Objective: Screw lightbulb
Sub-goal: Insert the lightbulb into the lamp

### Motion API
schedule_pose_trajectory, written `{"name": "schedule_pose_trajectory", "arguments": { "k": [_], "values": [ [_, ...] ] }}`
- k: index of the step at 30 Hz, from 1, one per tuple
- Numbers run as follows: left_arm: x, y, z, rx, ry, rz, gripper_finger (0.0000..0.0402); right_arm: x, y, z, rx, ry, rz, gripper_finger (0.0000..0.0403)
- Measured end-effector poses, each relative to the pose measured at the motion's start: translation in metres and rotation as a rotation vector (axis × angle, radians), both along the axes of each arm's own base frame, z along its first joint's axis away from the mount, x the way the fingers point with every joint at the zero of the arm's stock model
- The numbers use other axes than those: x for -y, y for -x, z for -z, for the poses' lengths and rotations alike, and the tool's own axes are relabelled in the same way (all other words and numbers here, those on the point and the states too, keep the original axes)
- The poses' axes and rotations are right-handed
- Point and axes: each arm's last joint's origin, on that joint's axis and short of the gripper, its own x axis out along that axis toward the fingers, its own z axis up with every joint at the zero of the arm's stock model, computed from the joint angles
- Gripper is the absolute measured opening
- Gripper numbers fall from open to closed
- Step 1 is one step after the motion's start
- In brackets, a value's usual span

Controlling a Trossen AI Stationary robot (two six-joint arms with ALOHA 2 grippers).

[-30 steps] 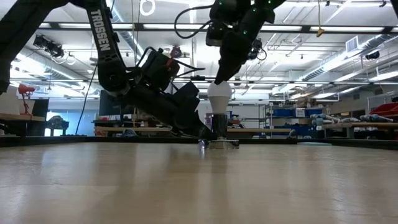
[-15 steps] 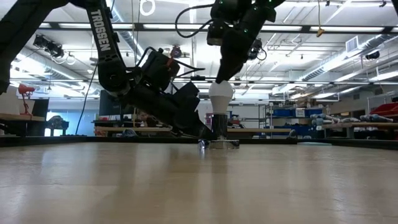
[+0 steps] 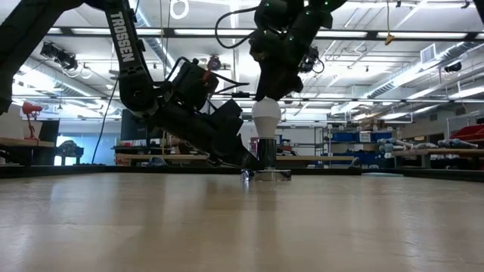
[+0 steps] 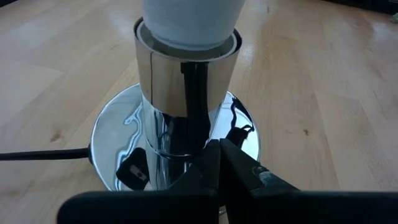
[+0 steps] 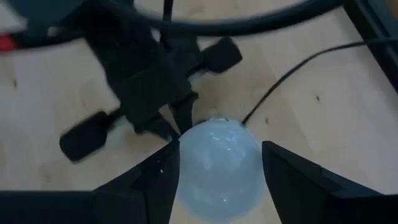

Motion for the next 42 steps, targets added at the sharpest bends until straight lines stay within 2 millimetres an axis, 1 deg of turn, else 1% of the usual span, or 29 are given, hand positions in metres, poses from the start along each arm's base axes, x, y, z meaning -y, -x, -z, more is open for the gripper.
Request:
{"name": "schedule_pose_trajectory", "arguments": {
  "k": [4, 7, 9, 15, 19, 23, 27, 32, 35, 42],
  "values": [
    [0.000, 0.000, 0.000, 0.000, 0.000, -0.001, 0.0009, -0.002, -0.002, -0.010, -0.028, 0.064, -0.082, 0.0244],
    [0.000, 0.000, 0.000, 0.000, 0.000, 0.000, 0.0009, -0.003, -0.003, -0.020, -0.022, 0.143, -0.185, 0.0257],
    [0.000, 0.000, 0.000, 0.000, 0.000, 0.000, 0.0009, -0.005, -0.003, -0.022, -0.026, 0.181, -0.254, 0.0265],
    [0.000, 0.000, 0.000, 0.000, 0.000, 0.000, 0.0009, -0.005, -0.002, -0.022, -0.065, 0.257, -0.416, 0.0271],
    [0.000, 0.000, 0.000, 0.000, 0.000, 0.000, 0.0009, -0.006, -0.001, -0.021, -0.078, 0.267, -0.457, 0.0268],
    [0.000, 0.000, 0.000, 0.000, 0.000, 0.000, 0.0009, -0.006, -0.005, -0.013, -0.089, 0.238, -0.495, 0.0263],
    [0.000, 0.000, 0.000, -0.001, 0.001, 0.000, 0.0009, -0.004, -0.009, -0.006, -0.097, 0.229, -0.495, 0.0252],
    [0.000, 0.000, 0.000, 0.000, 0.000, -0.001, 0.0009, -0.003, -0.011, -0.003, -0.104, 0.204, -0.421, 0.0233],
    [0.000, 0.000, 0.000, -0.001, 0.001, 0.000, 0.0009, -0.002, -0.011, -0.003, -0.100, 0.165, -0.340, 0.0229],
    [0.000, 0.000, 0.000, 0.000, 0.001, -0.001, 0.0009, -0.004, -0.006, 0.000, -0.141, 0.044, -0.083, 0.0229]
  ]
}}
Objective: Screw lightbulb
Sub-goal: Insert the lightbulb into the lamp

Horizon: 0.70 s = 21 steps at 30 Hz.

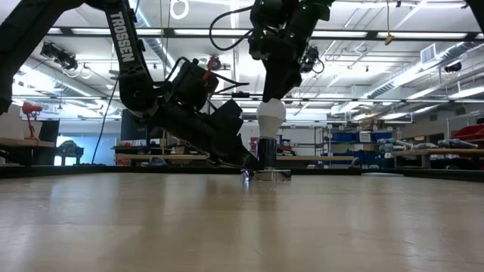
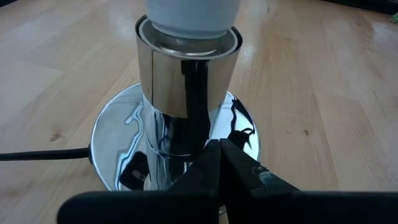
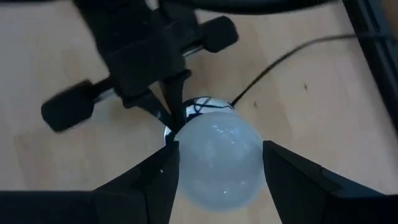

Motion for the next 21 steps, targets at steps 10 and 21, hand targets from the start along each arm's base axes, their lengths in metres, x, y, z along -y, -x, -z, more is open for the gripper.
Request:
{"name": "schedule_pose_trajectory", "arguments": {
  "k": [10, 21],
  "values": [
    [0.000, 0.000, 0.000, 0.000, 0.003, -0.001, 0.0009, 0.001, -0.001, 0.000, 0.023, -0.022, 0.097, 0.0247],
    [0.000, 0.000, 0.000, 0.000, 0.003, -0.001, 0.0009, -0.011, -0.007, 0.002, 0.012, 0.057, -0.102, 0.0283]
  ]
}}
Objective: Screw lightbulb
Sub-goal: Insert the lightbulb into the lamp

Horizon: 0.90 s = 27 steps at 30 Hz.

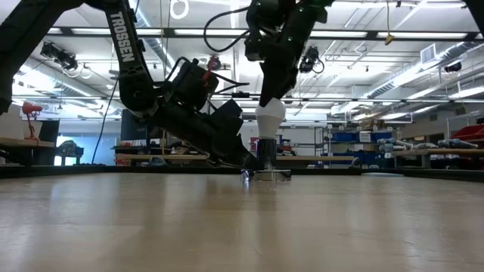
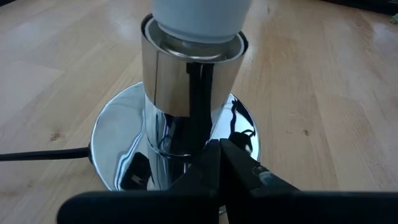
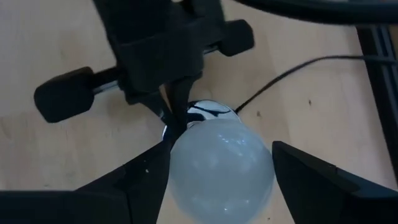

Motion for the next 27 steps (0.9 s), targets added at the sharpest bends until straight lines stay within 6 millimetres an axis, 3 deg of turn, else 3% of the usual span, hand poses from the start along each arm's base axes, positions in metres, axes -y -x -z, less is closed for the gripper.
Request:
{"name": "schedule_pose_trajectory", "arguments": {
  "k": [5, 17, 27],
  "values": [
    [-0.0001, -0.0002, -0.0003, 0.003, -0.001, 0.000, 0.0009, -0.0087, -0.0053, -0.0006, 0.022, 0.040, -0.070, 0.0275],
    [-0.0001, -0.0002, -0.0004, 0.003, -0.001, 0.000, 0.0009, -0.0038, -0.0045, -0.0009, 0.023, 0.049, -0.069, 0.0258],
    [0.0000, -0.0001, -0.0003, 0.003, -0.001, 0.000, 0.0009, -0.0075, -0.0060, -0.0011, 0.011, 0.110, -0.056, 0.0304]
  ]
}}
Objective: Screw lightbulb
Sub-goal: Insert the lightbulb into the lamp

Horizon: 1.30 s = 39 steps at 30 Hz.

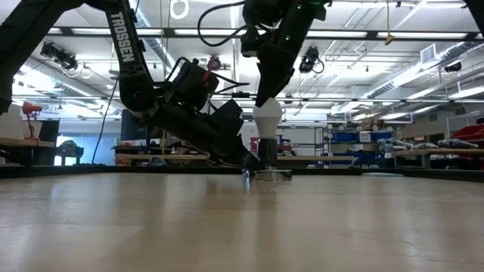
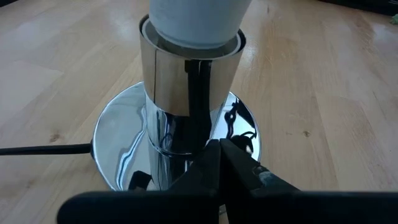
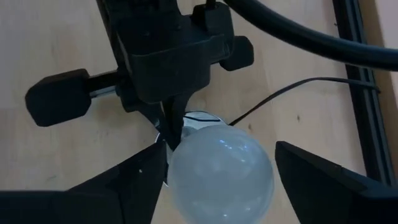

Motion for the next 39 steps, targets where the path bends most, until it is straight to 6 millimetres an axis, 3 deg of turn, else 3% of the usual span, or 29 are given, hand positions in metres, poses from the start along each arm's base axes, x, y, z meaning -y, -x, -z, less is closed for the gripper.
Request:
{"name": "schedule_pose_trajectory", "arguments": {
  "k": [7, 16, 22, 39],
  "values": [
    [0.000, 0.000, 0.000, 0.000, 0.000, 0.000, 0.0009, -0.002, -0.001, -0.002, 0.002, 0.018, -0.033, 0.0331],
    [0.000, 0.000, 0.000, 0.000, 0.000, 0.000, 0.0009, -0.005, 0.000, -0.028, -0.018, 0.080, -0.151, 0.0330],
    [0.000, 0.000, 0.000, 0.000, 0.000, 0.000, 0.0009, -0.002, 0.006, -0.024, -0.073, 0.035, -0.236, 0.0317],
    [0.000, 0.000, 0.000, 0.000, 0.000, 0.001, 0.0009, 0.007, 0.008, -0.024, -0.049, -0.023, -0.237, 0.0291]
  ]
}}
